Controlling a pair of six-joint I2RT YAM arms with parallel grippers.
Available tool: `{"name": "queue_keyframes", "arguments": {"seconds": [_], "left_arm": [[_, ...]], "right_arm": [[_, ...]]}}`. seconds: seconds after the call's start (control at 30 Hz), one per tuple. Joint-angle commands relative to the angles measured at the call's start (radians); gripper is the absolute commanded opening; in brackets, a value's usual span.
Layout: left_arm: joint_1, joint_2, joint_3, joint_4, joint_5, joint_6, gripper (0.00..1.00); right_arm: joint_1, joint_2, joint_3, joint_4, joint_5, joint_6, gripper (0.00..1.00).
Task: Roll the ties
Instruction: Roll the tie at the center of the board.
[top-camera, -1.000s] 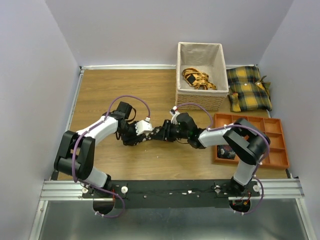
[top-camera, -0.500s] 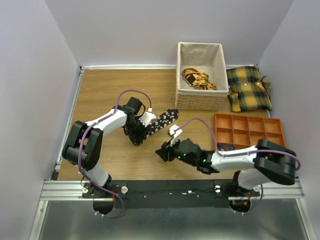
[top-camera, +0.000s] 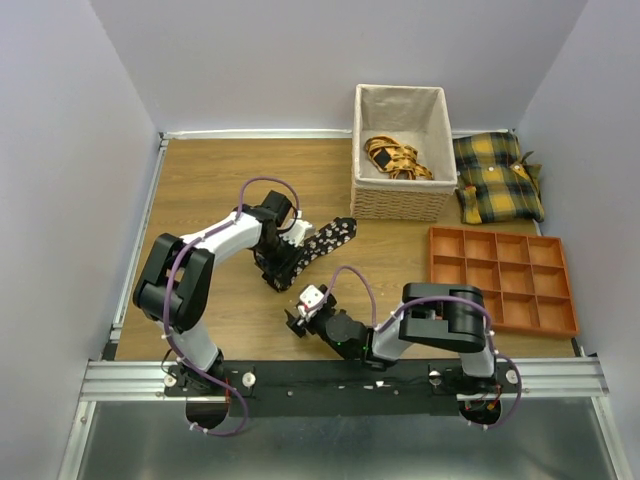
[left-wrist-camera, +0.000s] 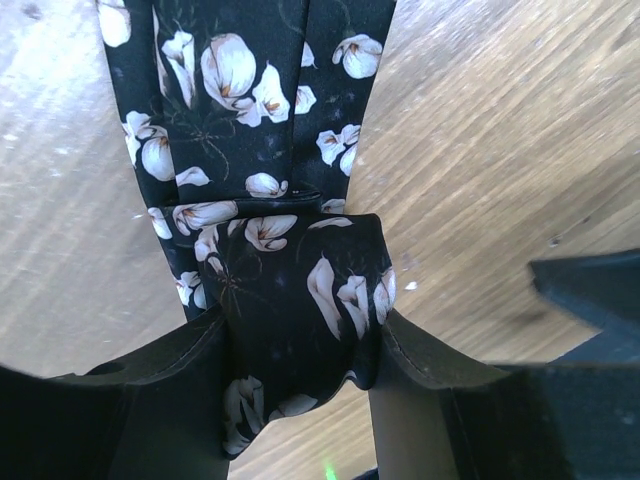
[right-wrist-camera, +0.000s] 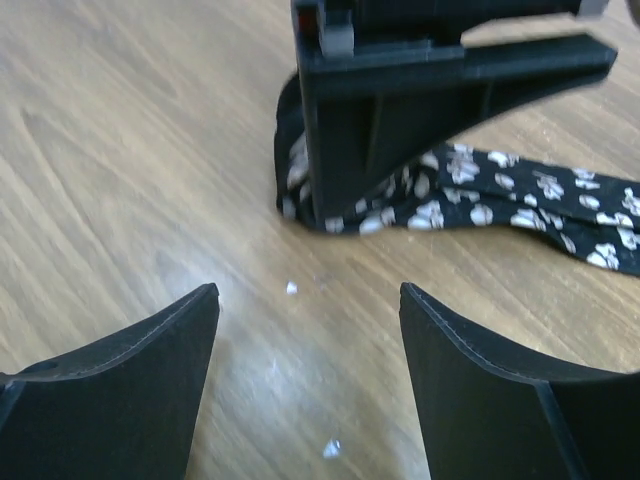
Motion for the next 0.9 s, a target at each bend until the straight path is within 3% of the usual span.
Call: {"name": "queue_keyframes", "arguments": {"seconds": [0.0, 0.07, 0.17, 0.27, 0.37, 0.47, 0.63, 0.87], "left_arm": [[-0.029, 0.010, 0.005, -0.008, 0.029, -0.091, 0.54], [-0.031, 0.005, 0.002, -0.008, 0.026, -0.103, 0.54], [-0.031, 0.005, 0.003, 0.000, 0.037, -0.112, 0.54], [-0.031, 0.011, 0.010, 0.003, 0.060, -0.125, 0.54], [-0.031, 0.011, 0.008, 0.006, 0.067, -0.126, 0.54], [-0.032, 0.008, -0.001, 0.010, 0.063, -0.122, 0.54], [-0.034, 0.007, -0.003, 0.012, 0.066, -0.125, 0.54], [-0.034, 0.005, -0.007, 0.006, 0.083, -0.111, 0.53]], "right_arm": [[-0.051, 0.052, 0.040, 0.185, -0.008, 0.124, 0.80], [-0.077, 0.073, 0.054, 0.149, -0.035, 0.148, 0.80], [-0.110, 0.098, 0.061, 0.263, -0.145, 0.057, 0.80], [-0.137, 0.099, 0.121, 0.088, -0.229, 0.083, 0.80], [-0.148, 0.131, 0.121, 0.126, -0.267, 0.071, 0.80], [-0.170, 0.156, 0.187, 0.051, -0.327, 0.122, 0.80], [-0.183, 0.185, 0.226, -0.029, -0.229, 0.183, 0.80], [-0.222, 0.178, 0.222, -0.131, -0.215, 0.188, 0.79]]}}
